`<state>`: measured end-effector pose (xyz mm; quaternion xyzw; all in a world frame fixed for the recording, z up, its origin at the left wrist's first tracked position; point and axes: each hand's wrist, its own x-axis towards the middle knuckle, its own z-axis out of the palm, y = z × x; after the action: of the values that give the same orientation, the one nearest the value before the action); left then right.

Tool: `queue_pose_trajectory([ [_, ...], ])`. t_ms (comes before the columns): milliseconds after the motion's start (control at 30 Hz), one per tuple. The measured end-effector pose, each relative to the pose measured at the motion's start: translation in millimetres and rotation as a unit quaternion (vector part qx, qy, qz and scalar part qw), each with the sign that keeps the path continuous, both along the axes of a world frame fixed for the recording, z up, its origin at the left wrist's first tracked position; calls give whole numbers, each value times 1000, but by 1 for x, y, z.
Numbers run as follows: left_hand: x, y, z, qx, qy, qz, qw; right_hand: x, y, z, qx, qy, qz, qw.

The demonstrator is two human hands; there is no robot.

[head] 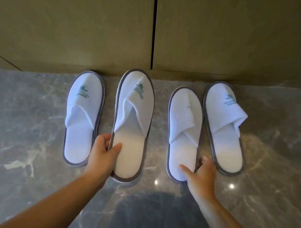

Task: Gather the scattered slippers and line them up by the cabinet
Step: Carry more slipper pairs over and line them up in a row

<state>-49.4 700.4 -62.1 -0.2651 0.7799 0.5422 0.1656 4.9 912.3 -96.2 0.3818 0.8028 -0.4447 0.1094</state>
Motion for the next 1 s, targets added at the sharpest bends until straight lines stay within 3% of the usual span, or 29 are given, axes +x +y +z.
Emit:
queue_pose_trajectory([
  [100,-2,6,7,47,-1,0,999,-7,-2,23,62,46,73,994],
  [200,-2,13,10,105,-2,13,994,-23,-18,36,-53,75,71,993],
  [300,0,18,9,144,12,14,989,-39,-46,37,-188,43,63,979],
  [400,-1,17,9,147,8,-24,989,-47,-69,30,-238,46,17,970],
  [467,-4,9,9,114,-1,-61,992,-53,-75,23,-226,51,-26,972],
  [567,-7,-18,2,-53,31,-115,991,-60,-83,14,-184,56,-39,981],
  [667,-2,-55,-7,-177,97,-98,975,-65,-97,1,-137,50,-6,989],
  [867,-1,-104,-41,-276,1,-124,953,-78,-122,-19,-99,-6,46,994],
  [1000,-5,-105,-55,-285,-47,-133,948,-72,-133,-18,15,16,80,997],
])
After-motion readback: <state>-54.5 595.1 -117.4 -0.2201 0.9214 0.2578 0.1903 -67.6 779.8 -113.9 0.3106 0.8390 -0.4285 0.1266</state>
